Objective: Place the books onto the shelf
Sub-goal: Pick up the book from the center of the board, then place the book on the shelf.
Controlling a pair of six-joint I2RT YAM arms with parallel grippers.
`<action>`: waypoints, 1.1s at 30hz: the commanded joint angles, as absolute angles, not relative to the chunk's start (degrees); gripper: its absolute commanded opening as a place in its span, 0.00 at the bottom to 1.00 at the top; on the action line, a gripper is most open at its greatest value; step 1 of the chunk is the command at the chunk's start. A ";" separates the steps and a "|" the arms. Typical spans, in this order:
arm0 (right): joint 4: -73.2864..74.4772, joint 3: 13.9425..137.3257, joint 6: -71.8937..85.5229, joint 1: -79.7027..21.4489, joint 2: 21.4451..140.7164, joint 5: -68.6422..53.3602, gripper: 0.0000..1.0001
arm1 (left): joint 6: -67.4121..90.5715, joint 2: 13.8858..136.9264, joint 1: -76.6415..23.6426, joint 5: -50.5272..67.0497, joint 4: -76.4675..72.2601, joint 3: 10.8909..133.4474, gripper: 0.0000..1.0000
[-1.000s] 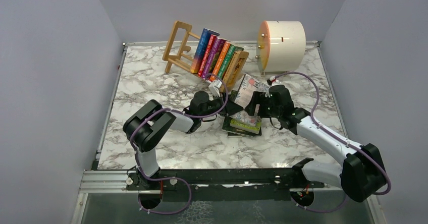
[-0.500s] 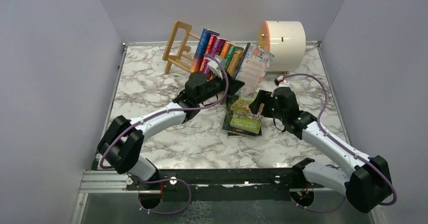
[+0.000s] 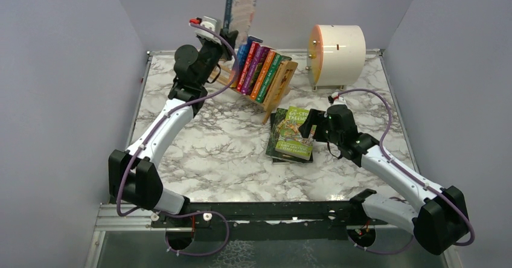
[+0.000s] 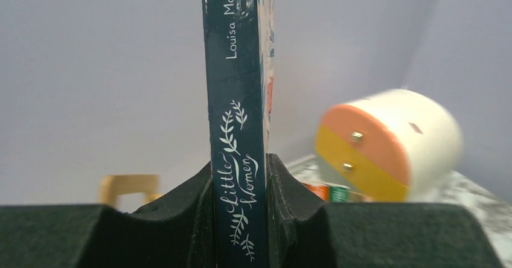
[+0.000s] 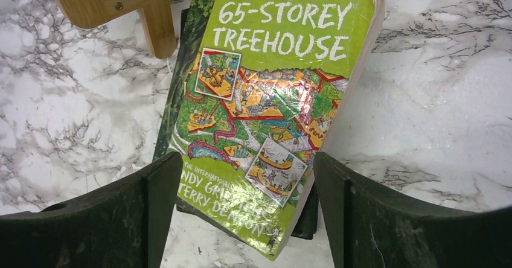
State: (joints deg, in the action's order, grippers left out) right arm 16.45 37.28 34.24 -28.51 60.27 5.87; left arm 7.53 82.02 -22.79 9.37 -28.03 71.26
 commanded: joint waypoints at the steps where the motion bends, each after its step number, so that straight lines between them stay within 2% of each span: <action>1: 16.59 37.19 33.89 -28.65 60.95 6.10 0.79 | -0.17 84.16 -17.91 7.19 -32.87 76.33 0.00; 15: 16.77 38.18 33.52 -28.59 63.11 5.89 0.79 | 0.57 99.51 -5.87 23.57 -49.45 71.31 0.00; 25: 16.96 37.53 34.00 -28.65 63.71 5.70 0.79 | 2.14 106.19 -5.27 29.77 -58.39 66.68 0.00; 33: 16.66 37.36 34.26 -28.65 64.05 5.23 0.79 | 3.17 108.16 -5.27 30.06 -61.17 64.20 0.00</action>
